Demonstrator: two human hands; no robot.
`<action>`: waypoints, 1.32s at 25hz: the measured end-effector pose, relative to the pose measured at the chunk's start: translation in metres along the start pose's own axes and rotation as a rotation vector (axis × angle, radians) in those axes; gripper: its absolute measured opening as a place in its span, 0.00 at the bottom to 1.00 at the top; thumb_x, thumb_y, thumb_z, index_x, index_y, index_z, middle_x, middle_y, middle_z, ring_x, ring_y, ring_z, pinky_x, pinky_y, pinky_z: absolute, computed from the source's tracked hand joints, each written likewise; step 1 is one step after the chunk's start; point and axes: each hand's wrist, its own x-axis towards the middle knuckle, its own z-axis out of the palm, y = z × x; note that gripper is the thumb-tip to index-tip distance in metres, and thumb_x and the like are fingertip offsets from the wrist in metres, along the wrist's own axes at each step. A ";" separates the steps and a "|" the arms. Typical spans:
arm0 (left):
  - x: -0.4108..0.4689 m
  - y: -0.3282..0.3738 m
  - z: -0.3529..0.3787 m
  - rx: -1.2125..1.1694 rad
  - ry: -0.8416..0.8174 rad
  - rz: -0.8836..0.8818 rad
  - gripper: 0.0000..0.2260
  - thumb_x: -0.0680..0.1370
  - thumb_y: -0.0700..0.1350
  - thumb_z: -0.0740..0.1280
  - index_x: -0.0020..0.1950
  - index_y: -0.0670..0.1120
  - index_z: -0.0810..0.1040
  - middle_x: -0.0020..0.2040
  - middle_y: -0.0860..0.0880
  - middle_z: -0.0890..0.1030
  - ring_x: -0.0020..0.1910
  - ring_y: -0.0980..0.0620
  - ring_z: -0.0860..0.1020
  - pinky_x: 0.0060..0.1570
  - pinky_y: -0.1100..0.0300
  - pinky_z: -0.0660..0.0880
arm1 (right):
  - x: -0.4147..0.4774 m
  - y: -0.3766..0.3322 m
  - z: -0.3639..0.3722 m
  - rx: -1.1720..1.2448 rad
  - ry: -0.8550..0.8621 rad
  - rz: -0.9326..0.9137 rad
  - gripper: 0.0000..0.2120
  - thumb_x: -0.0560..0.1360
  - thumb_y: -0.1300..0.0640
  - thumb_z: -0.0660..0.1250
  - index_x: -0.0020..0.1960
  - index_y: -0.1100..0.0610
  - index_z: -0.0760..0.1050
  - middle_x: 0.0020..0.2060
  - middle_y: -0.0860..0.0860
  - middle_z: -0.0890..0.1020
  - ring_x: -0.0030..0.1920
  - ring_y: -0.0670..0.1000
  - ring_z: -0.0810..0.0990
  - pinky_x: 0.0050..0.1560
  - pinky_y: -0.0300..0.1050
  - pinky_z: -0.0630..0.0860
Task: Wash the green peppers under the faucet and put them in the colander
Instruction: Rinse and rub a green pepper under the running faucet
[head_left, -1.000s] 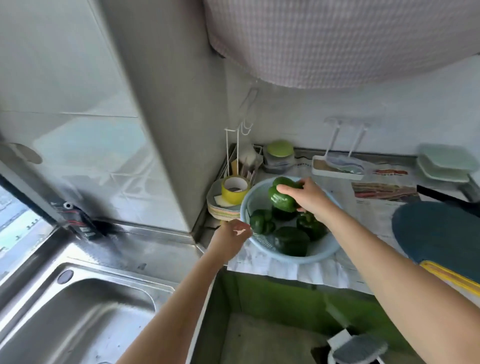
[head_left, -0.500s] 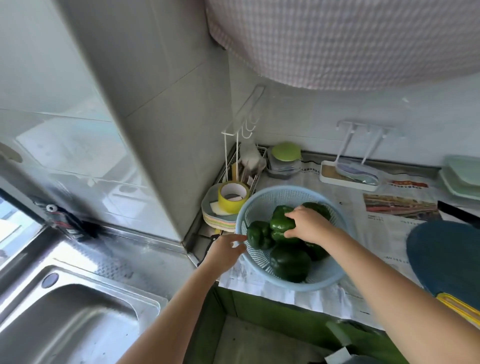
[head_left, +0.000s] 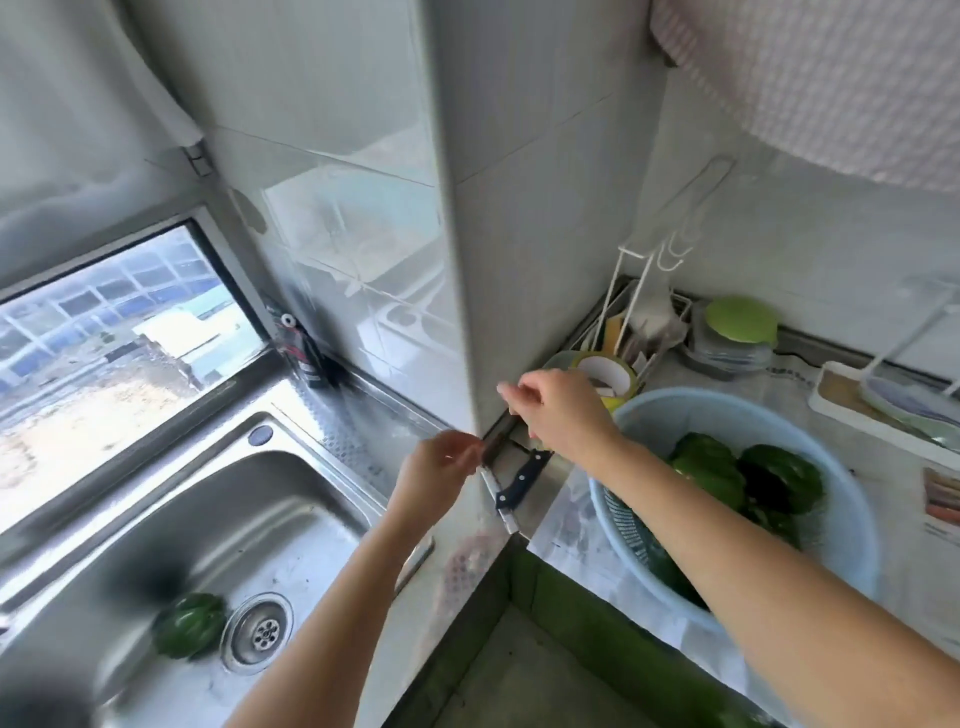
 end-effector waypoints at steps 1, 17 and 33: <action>-0.008 -0.009 -0.018 0.010 0.084 -0.039 0.06 0.78 0.47 0.65 0.41 0.50 0.78 0.33 0.52 0.80 0.34 0.53 0.77 0.37 0.61 0.74 | 0.003 -0.016 0.016 -0.022 -0.024 -0.044 0.23 0.78 0.43 0.60 0.35 0.60 0.77 0.29 0.56 0.80 0.34 0.58 0.79 0.38 0.52 0.75; -0.209 -0.246 -0.209 0.238 0.565 -0.693 0.10 0.74 0.48 0.69 0.53 0.45 0.78 0.52 0.46 0.80 0.53 0.49 0.77 0.51 0.60 0.70 | -0.029 -0.223 0.317 -0.055 -0.799 -0.388 0.14 0.71 0.63 0.62 0.33 0.51 0.60 0.42 0.53 0.72 0.42 0.52 0.69 0.41 0.42 0.62; -0.229 -0.350 -0.268 0.295 0.388 -0.847 0.17 0.77 0.48 0.64 0.65 0.43 0.75 0.67 0.45 0.74 0.67 0.48 0.70 0.65 0.58 0.65 | -0.015 -0.238 0.526 -0.329 -1.071 -0.400 0.49 0.66 0.56 0.76 0.77 0.51 0.49 0.74 0.58 0.59 0.71 0.63 0.63 0.68 0.54 0.67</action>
